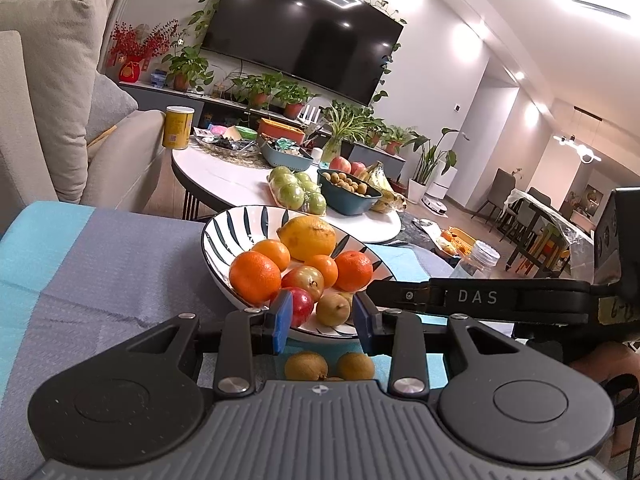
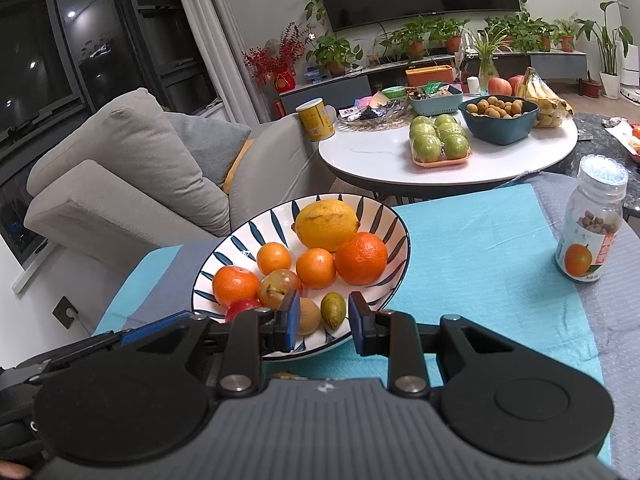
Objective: Organize fruits
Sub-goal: 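Grasp a brown round fruit with the right gripper while the left grasps a small green fruit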
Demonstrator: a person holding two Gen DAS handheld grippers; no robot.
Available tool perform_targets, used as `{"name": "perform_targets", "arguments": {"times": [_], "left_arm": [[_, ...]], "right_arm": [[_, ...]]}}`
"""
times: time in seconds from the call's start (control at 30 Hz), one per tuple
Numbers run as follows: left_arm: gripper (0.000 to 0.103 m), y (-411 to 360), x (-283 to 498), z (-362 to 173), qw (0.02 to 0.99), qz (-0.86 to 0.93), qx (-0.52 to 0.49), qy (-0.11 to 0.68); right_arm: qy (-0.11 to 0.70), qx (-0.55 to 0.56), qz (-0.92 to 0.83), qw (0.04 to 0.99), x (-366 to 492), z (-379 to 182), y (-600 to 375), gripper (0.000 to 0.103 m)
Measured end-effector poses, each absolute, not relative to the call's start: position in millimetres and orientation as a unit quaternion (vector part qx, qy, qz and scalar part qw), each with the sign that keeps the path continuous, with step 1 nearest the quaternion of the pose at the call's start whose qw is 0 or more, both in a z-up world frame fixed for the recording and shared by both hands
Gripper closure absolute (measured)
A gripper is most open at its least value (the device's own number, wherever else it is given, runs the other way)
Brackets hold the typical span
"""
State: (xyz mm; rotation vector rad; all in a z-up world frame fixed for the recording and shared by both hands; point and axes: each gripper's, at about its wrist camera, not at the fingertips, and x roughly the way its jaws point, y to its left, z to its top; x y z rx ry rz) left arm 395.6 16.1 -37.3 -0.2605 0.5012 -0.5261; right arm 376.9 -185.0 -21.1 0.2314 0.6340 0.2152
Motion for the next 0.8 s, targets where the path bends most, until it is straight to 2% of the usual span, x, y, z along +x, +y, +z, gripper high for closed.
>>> {"name": "perform_targets", "arguments": {"times": [0.8], "left_arm": [[0.071,27.9,362.8,-38.0,0.930,-0.240,-0.126,0.249]], "right_arm": [[0.346,0.117,0.140,0.920,347.9,-34.9,-167.8,0.066]]}}
